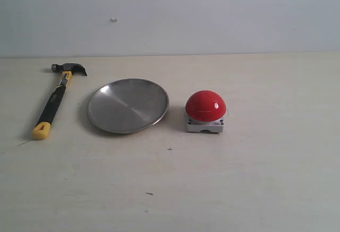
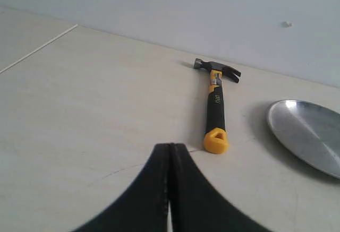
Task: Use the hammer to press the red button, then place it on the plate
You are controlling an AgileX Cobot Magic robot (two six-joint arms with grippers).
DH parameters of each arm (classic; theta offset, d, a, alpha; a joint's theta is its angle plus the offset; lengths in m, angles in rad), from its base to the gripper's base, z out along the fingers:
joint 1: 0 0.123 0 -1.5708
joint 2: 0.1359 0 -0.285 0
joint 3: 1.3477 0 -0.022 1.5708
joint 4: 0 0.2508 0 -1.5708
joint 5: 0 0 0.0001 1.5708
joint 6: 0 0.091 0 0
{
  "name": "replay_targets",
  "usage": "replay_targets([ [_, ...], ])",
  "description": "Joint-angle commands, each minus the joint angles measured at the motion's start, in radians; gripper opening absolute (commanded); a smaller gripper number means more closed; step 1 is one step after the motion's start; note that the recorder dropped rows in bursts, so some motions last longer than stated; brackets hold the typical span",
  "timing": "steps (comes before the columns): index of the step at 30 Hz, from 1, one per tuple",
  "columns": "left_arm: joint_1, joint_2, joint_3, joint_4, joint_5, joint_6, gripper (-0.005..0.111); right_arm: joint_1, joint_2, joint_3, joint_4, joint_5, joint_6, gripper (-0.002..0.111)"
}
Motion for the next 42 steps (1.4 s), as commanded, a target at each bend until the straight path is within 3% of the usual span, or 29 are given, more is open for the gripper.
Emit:
replay_targets([
  [1, 0.002, -0.006, 0.004, 0.001, 0.001, 0.000, 0.000, -0.006, -0.006, 0.005, 0.000, -0.004, 0.000, 0.000],
  [9, 0.002, -0.006, 0.004, 0.046, -0.061, 0.014, 0.000, -0.006, -0.006, 0.005, 0.000, -0.004, 0.000, 0.000],
  [12, 0.002, -0.006, 0.004, -0.089, -0.197, -0.113, 0.000, -0.006, -0.006, 0.005, 0.000, -0.004, 0.000, 0.000],
  [15, 0.002, -0.006, 0.004, -0.116, -0.313, -0.207, 0.000, -0.006, -0.006, 0.005, 0.000, -0.004, 0.000, 0.000],
  [26, 0.002, -0.006, -0.003, -0.170, -0.951, -0.198, 0.000, -0.006, -0.006, 0.005, 0.000, -0.004, 0.000, 0.000],
  [31, 0.002, 0.167, -0.211, -0.685, -0.850, 0.279, 0.000, -0.006, -0.006, 0.005, 0.000, -0.004, 0.000, 0.000],
  [33, 0.002, 0.299, -0.318, -0.806, -0.852, 0.425, 0.000, -0.006, -0.006, 0.005, 0.000, -0.004, 0.000, 0.000],
  [39, 0.002, 0.820, -0.647, -0.785, -0.788, 0.487, 0.000, -0.006, -0.006, 0.005, 0.000, -0.004, 0.000, 0.000],
  [42, 0.002, 1.109, -0.882, -0.715, -0.621, 0.487, 0.000, -0.006, -0.006, 0.005, 0.000, -0.004, 0.000, 0.000],
])
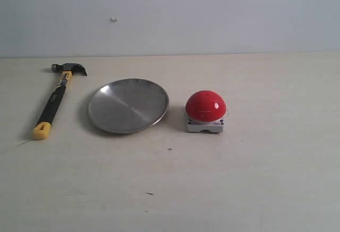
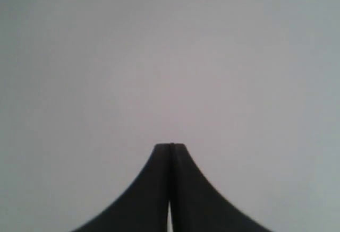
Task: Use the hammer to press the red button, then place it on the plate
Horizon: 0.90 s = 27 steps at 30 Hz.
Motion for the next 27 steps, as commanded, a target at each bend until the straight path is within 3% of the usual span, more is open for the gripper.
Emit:
replay_targets([
  [1, 0.002, 0.397, -0.319, 0.101, 0.277, 0.019, 0.000, -0.006, -0.006, 0.005, 0.000, -0.004, 0.000, 0.000],
  [5, -0.014, 0.720, -0.675, 0.236, 0.662, 0.020, 0.000, -0.006, -0.006, 0.005, 0.000, -0.004, 0.000, 0.000],
  [6, -0.025, 0.856, -0.835, 0.271, 0.859, 0.020, 0.000, -0.006, -0.006, 0.005, 0.000, -0.004, 0.000, 0.000],
  [8, -0.038, 1.054, -1.076, 0.276, 1.103, 0.020, 0.000, -0.006, -0.006, 0.005, 0.000, -0.004, 0.000, 0.000],
  [17, -0.094, 1.512, -1.646, 0.400, 1.660, -0.019, 0.000, -0.006, -0.006, 0.005, 0.000, -0.004, 0.000, 0.000],
  [21, -0.104, 1.666, -1.797, 0.445, 1.706, -0.028, 0.000, -0.006, -0.006, 0.005, 0.000, -0.004, 0.000, 0.000],
  [27, -0.100, 1.741, -1.810, 0.435, 1.706, -0.027, 0.000, -0.006, -0.006, 0.005, 0.000, -0.004, 0.000, 0.000],
])
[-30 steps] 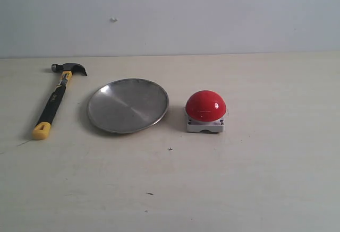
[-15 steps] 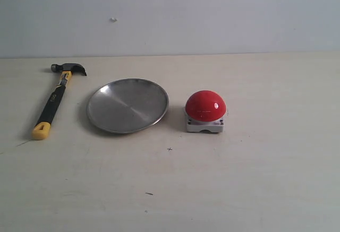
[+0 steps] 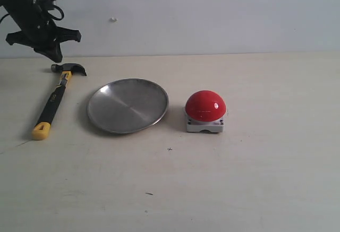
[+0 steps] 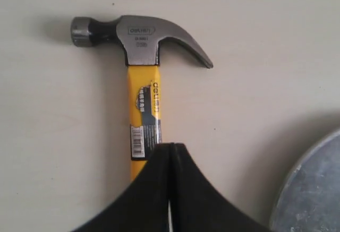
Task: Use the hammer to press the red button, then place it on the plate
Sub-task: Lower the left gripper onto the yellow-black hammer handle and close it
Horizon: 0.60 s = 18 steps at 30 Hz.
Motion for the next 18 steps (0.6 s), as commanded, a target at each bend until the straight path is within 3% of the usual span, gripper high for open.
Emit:
replay_targets([
  [1, 0.000, 0.023, -0.013, 0.002, 0.003, -0.003, 0.000, -0.006, -0.006, 0.005, 0.000, -0.004, 0.000, 0.000],
  [5, 0.000, 0.039, -0.013, 0.002, 0.003, 0.019, 0.005, -0.006, -0.006, 0.005, 0.000, -0.004, 0.000, 0.000],
  [11, 0.008, 0.066, -0.013, 0.029, 0.003, 0.019, 0.046, -0.006, -0.006, 0.005, 0.000, -0.004, 0.000, 0.000],
  [18, 0.032, 0.094, -0.013, 0.029, 0.003, 0.025, 0.046, -0.006, -0.006, 0.005, 0.000, -0.004, 0.000, 0.000],
])
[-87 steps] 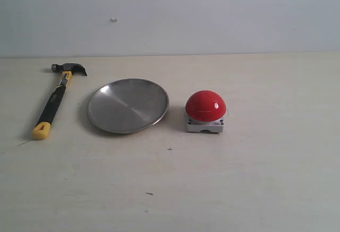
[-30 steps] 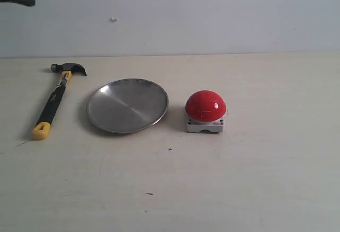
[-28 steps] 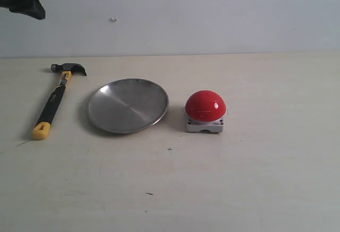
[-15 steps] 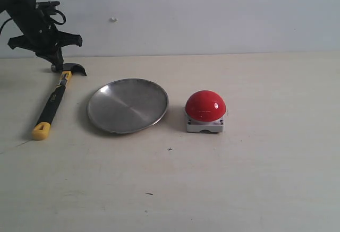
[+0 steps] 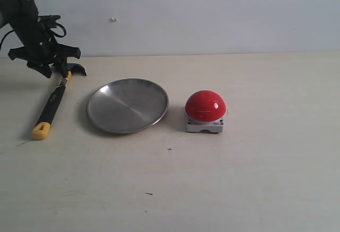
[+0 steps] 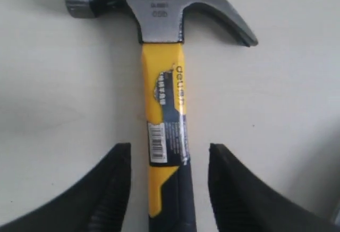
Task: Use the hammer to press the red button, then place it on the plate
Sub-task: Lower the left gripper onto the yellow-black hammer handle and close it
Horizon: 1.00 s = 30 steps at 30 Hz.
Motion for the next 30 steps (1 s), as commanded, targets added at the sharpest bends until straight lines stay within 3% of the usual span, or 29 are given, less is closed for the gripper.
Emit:
replay_targets([
  [1, 0.017, 0.019, -0.011, 0.004, -0.003, 0.020, 0.046, -0.006, -0.006, 0.005, 0.000, -0.004, 0.000, 0.000],
  [6, 0.018, 0.055, -0.042, 0.002, -0.005, 0.049, 0.046, -0.006, -0.006, 0.005, 0.000, -0.004, 0.000, 0.000],
  [13, 0.012, 0.071, -0.044, -0.052, -0.117, 0.074, 0.046, -0.006, -0.006, 0.005, 0.000, -0.004, 0.000, 0.000],
  [30, 0.012, 0.104, -0.044, -0.052, -0.102, 0.073, 0.046, -0.006, -0.006, 0.005, 0.000, -0.004, 0.000, 0.000],
])
